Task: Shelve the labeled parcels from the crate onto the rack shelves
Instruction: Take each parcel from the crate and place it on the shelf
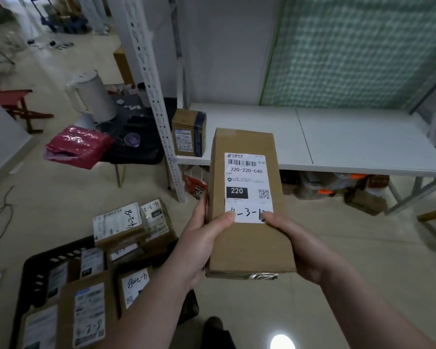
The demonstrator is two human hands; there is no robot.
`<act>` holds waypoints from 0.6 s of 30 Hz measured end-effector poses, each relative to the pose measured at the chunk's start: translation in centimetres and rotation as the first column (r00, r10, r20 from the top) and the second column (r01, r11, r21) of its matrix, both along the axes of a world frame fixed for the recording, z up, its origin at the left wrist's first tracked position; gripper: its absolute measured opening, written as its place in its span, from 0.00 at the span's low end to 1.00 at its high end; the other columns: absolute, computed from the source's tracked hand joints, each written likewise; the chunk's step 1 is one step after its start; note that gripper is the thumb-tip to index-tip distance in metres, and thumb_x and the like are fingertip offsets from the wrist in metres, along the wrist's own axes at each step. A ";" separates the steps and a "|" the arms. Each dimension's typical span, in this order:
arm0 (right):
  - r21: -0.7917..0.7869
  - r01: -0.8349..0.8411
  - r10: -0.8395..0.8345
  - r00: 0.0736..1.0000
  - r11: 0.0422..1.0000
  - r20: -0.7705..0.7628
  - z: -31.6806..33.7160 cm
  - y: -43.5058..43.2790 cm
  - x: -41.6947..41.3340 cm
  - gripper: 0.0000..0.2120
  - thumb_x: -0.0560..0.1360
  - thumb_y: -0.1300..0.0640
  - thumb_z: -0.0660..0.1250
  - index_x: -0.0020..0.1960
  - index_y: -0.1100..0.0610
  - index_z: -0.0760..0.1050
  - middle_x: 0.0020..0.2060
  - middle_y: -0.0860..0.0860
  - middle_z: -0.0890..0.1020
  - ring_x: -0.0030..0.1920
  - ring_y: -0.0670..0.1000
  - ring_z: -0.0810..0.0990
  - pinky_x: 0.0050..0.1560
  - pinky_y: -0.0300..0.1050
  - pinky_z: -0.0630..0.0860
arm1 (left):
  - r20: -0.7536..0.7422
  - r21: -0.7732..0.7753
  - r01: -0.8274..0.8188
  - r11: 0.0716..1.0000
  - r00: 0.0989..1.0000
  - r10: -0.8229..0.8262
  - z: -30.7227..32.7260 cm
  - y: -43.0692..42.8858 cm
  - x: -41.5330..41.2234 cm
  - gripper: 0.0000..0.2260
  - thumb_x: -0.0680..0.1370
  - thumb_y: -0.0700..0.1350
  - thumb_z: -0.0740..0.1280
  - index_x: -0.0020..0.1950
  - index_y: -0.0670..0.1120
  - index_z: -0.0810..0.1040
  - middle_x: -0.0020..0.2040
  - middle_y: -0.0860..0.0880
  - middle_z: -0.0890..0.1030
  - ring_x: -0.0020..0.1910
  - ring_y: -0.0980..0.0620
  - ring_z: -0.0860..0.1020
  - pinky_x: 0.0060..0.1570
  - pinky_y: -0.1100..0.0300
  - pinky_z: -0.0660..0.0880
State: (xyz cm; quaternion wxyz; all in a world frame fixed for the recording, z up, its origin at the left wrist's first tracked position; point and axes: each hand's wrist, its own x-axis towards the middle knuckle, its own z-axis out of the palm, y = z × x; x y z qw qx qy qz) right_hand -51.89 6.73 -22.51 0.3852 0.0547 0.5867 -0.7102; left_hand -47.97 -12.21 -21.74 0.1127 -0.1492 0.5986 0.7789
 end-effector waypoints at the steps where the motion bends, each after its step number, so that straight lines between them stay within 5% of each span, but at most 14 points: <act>1: 0.003 -0.021 0.021 1.000 1.000 0.007 -0.2 -0.2 -0.7 0.27 0.70 0.44 0.67 0.66 0.52 0.75 0.58 0.50 0.84 0.53 0.49 0.84 0.45 0.41 0.80 | -0.001 -0.007 -0.019 1.000 1.000 0.019 -0.3 -0.1 -0.6 0.26 0.74 0.49 0.70 0.67 0.69 0.66 0.58 0.59 0.81 0.54 0.56 0.81 0.51 0.52 0.79; 7: 0.065 -0.147 0.142 0.988 0.987 0.064 -2.0 0.2 -6.7 0.30 0.66 0.39 0.71 0.65 0.47 0.76 0.58 0.52 0.83 0.52 0.53 0.83 0.51 0.51 0.75 | 0.018 -0.015 -0.071 0.997 0.997 0.071 -2.5 0.0 -6.5 0.25 0.74 0.49 0.71 0.66 0.69 0.68 0.58 0.59 0.81 0.55 0.56 0.81 0.55 0.52 0.77; 15: 0.113 -0.054 0.046 0.997 0.992 0.068 -3.9 -1.3 -19.3 0.24 0.69 0.43 0.68 0.62 0.50 0.79 0.56 0.54 0.84 0.49 0.53 0.82 0.53 0.55 0.69 | 0.084 -0.027 -0.036 0.999 0.996 0.038 -4.8 -1.4 -20.0 0.28 0.68 0.56 0.74 0.66 0.67 0.70 0.57 0.58 0.81 0.56 0.54 0.80 0.58 0.47 0.76; 18: 0.096 -0.010 0.006 0.999 0.995 0.044 -5.8 -2.1 -23.4 0.30 0.68 0.42 0.72 0.67 0.51 0.75 0.60 0.54 0.82 0.55 0.56 0.82 0.51 0.54 0.74 | 0.090 -0.057 -0.004 0.998 0.996 0.010 -5.9 -2.2 -24.1 0.27 0.66 0.57 0.73 0.65 0.67 0.71 0.56 0.60 0.82 0.56 0.56 0.80 0.59 0.50 0.76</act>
